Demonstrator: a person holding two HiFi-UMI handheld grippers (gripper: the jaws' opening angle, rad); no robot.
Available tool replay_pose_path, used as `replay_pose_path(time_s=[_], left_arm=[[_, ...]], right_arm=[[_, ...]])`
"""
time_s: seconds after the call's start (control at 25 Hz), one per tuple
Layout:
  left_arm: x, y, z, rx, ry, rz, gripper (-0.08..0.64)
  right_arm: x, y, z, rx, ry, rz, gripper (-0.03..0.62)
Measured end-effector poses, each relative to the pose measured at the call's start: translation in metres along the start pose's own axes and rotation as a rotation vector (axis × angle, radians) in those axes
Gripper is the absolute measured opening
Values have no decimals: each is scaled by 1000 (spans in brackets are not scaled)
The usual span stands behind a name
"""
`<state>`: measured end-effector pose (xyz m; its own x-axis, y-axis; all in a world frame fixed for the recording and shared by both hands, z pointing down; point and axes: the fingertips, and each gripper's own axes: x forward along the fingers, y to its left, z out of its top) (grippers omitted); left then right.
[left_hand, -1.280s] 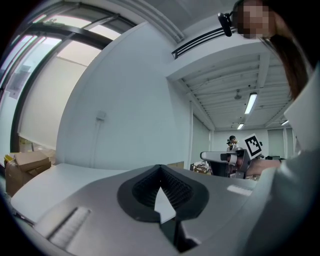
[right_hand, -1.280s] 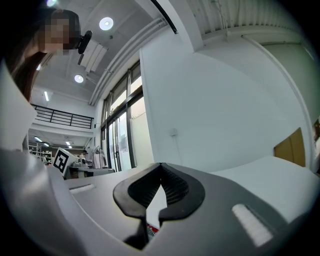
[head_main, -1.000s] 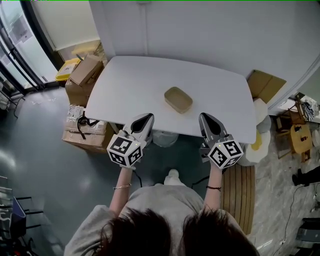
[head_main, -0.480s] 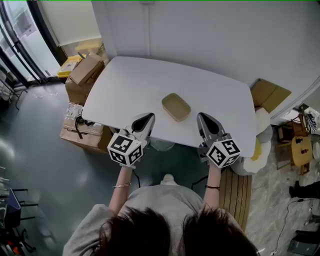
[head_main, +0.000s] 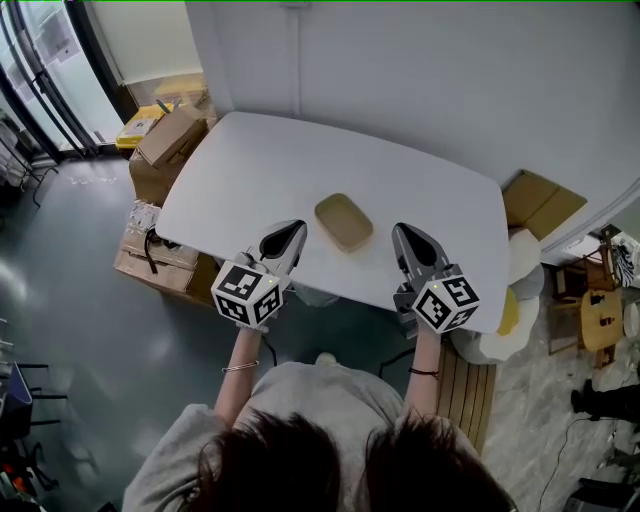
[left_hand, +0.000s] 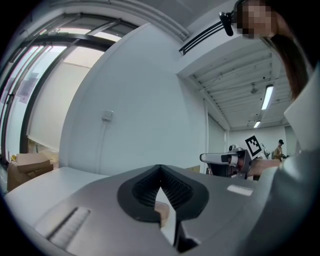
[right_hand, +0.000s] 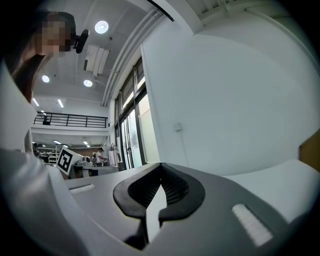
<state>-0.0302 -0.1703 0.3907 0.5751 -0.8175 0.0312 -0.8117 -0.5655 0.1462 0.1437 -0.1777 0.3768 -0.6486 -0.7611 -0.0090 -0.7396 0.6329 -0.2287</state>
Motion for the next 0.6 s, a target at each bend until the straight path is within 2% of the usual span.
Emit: replay_pose_path(time_s=[0.6], left_arm=[[23, 12, -13, -14, 57, 25, -11]], right_arm=[[25, -27, -5, 33, 25, 19, 14]])
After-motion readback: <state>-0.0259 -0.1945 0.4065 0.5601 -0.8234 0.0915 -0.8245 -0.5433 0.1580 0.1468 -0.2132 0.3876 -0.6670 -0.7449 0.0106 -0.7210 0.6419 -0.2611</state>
